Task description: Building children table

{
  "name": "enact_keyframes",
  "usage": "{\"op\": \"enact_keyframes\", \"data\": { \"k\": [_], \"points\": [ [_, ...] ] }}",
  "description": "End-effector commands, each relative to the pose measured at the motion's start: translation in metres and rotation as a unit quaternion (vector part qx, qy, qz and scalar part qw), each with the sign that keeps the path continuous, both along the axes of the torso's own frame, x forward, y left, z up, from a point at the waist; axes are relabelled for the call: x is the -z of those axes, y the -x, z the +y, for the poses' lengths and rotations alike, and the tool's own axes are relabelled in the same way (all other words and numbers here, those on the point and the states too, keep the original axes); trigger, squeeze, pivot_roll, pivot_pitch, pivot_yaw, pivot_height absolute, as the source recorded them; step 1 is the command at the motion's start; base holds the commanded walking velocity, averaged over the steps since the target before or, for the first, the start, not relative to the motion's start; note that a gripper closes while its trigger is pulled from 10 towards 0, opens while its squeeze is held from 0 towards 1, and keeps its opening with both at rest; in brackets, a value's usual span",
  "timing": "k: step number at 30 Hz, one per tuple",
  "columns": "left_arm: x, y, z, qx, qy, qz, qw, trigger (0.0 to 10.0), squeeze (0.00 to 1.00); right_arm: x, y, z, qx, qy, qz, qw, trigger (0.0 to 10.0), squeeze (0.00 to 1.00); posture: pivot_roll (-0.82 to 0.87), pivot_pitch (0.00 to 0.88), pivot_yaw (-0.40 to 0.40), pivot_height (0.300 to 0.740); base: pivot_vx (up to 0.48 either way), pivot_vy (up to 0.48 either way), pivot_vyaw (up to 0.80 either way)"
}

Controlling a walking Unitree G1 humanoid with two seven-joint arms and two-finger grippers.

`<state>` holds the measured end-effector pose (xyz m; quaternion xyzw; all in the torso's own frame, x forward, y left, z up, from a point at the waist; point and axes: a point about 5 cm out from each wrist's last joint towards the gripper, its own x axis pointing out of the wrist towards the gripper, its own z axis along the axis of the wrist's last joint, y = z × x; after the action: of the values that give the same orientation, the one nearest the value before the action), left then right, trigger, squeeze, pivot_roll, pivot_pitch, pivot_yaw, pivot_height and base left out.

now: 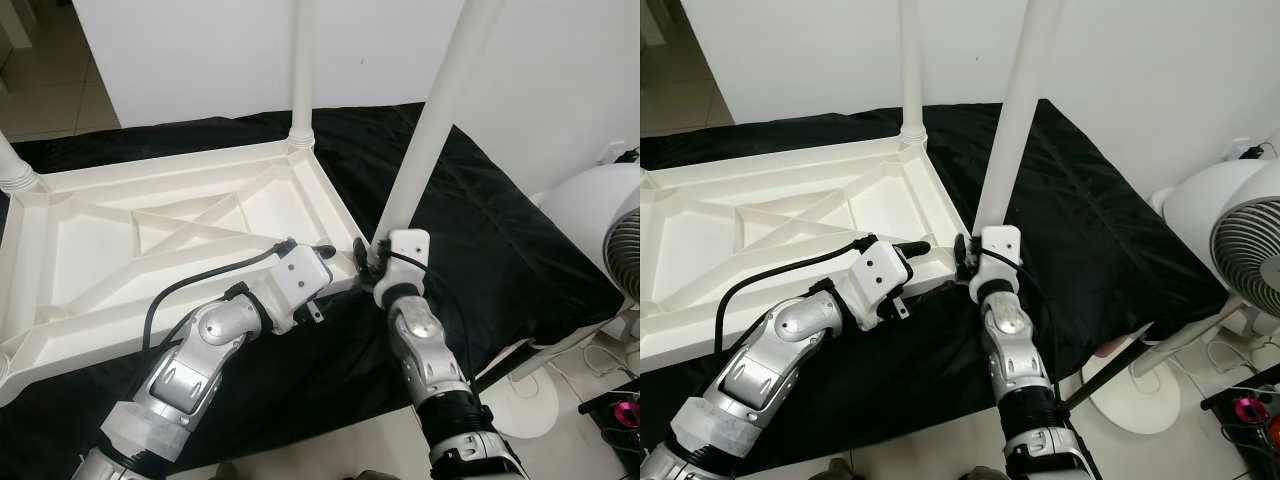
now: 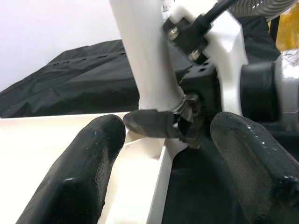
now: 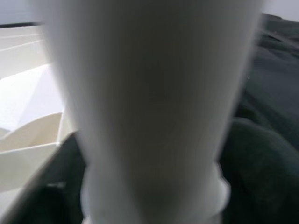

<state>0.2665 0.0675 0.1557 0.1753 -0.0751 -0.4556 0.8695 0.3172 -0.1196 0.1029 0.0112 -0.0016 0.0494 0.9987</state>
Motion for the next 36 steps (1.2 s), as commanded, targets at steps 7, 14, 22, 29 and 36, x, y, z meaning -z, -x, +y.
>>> {"op": "enact_keyframes", "data": {
  "k": [7,14,22,29,36],
  "points": [
    [0.002,0.001,0.0,0.009,-0.011,0.001,1.0,10.0,0.0,-0.001,-0.002,-0.017,-0.064,0.004,-0.002,0.998,10.0,0.87,-0.03,0.0,-0.022,0.74,0.0,0.0,0.0],
    [0.003,0.002,0.0,0.011,-0.015,0.002,1.0,10.0,0.0,-0.009,-0.003,-0.032,-0.176,0.04,-0.015,0.983,10.0,0.0,-0.03,0.0,-0.014,0.74,0.0,0.0,0.0],
    [0.003,0.003,-0.001,0.018,-0.02,0.004,1.0,10.0,0.0,-0.033,-0.02,-0.036,-0.286,0.065,-0.041,0.955,10.0,0.0,-0.03,0.0,-0.007,0.74,0.0,0.0,0.0],
    [0.002,0.002,-0.001,0.019,-0.02,0.002,1.0,10.0,0.0,-0.033,-0.026,-0.034,-0.325,0.084,-0.023,0.942,10.0,0.0,-0.01,0.0,-0.003,0.74,0.0,0.0,0.0],
    [0.002,0.003,0.001,0.02,-0.025,0.0,0.999,10.0,0.0,-0.026,-0.03,-0.035,-0.356,0.099,0.007,0.929,2.1,0.0,0.0,0.0,0.001,0.74,0.0,0.0,0.0]
  ]
}}
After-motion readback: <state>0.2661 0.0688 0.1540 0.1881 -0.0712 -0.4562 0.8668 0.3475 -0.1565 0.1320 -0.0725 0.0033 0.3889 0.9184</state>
